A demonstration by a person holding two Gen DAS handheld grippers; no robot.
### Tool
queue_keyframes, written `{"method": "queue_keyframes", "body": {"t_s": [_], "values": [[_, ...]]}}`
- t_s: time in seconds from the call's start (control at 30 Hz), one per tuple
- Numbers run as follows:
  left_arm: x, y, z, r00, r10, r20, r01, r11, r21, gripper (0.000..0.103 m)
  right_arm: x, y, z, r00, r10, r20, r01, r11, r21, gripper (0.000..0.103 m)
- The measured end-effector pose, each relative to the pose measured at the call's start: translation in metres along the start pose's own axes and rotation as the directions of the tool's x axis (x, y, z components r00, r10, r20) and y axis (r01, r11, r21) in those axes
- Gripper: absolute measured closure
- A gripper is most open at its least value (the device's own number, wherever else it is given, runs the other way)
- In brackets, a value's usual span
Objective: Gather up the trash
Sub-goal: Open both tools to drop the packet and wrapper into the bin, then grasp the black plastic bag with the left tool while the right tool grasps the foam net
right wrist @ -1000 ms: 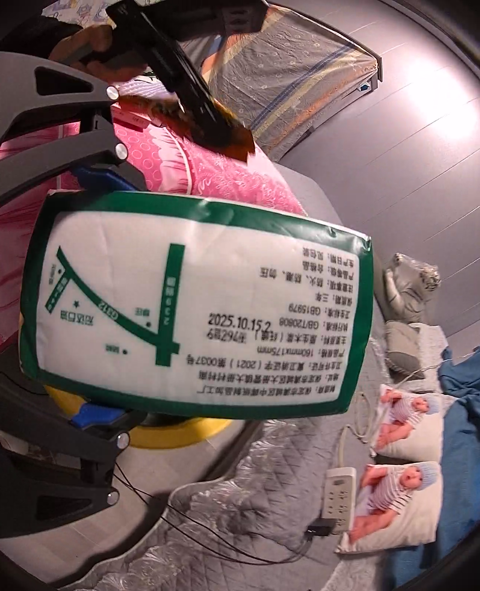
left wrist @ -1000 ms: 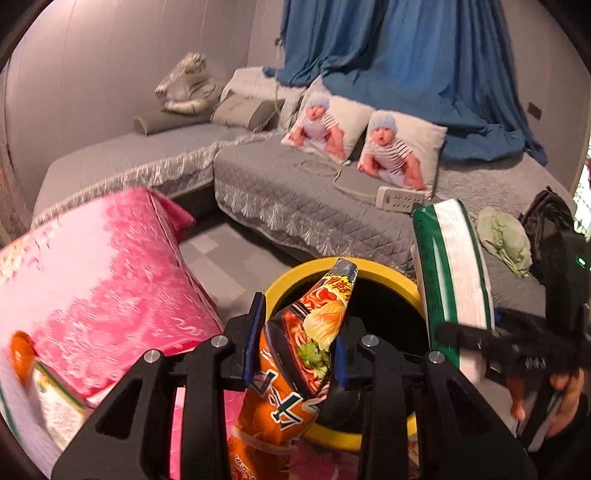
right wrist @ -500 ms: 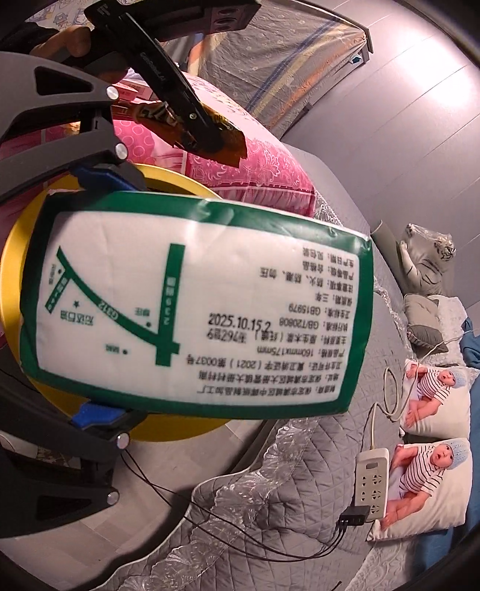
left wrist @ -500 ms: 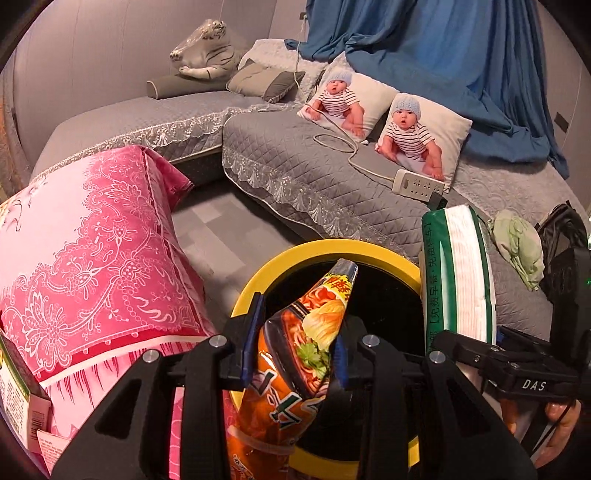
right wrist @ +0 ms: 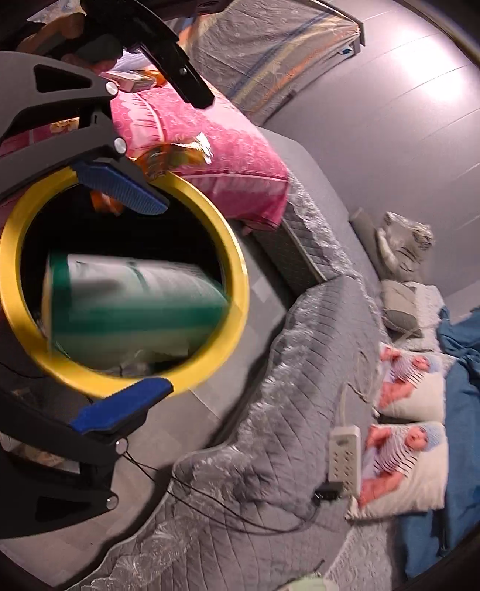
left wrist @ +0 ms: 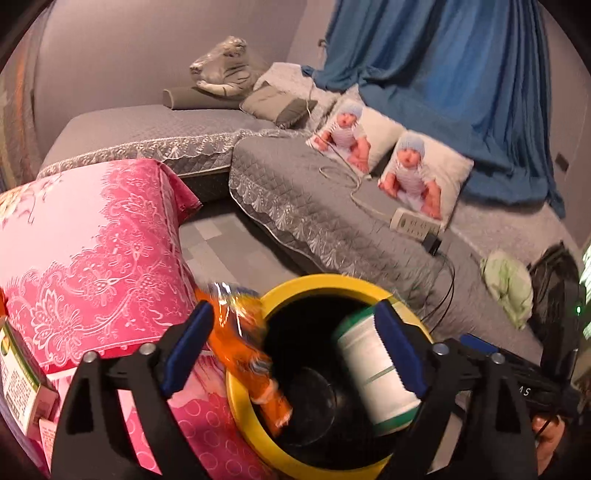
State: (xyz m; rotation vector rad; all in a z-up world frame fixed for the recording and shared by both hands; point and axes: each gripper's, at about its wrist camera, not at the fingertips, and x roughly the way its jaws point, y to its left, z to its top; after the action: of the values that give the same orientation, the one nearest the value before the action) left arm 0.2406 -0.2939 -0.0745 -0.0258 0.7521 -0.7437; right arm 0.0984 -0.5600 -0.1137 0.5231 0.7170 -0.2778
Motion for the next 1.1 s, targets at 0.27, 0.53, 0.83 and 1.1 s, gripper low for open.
{"method": "queue_keyframes", "body": {"t_s": [0.27, 0.53, 0.83, 1.1], "values": [[-0.072, 0.018, 0.004, 0.99, 0.04, 0.135, -0.04, 0.999, 0.003, 0.013, -0.038, 0.015, -0.005, 0.995, 0.02, 0.093, -0.013, 0.997, -0.072, 0.013], [-0.205, 0.076, -0.007, 0.937, 0.185, 0.295, -0.198, 0.98, 0.018, 0.009, -0.052, 0.094, -0.027, 0.977, 0.201, 0.076, -0.169, 0.936, -0.308, 0.013], [-0.303, 0.141, -0.094, 0.87, 0.44, 0.222, -0.453, 0.891, 0.013, 0.008, -0.025, 0.22, -0.088, 0.916, 0.347, -0.2, -0.4, 0.752, -0.525, 0.013], [-0.322, 0.172, -0.179, 0.878, 0.474, 0.066, -0.474, 0.88, -0.021, 0.008, 0.002, 0.276, -0.127, 0.913, 0.271, -0.305, -0.404, 0.695, -0.594, 0.013]]}}
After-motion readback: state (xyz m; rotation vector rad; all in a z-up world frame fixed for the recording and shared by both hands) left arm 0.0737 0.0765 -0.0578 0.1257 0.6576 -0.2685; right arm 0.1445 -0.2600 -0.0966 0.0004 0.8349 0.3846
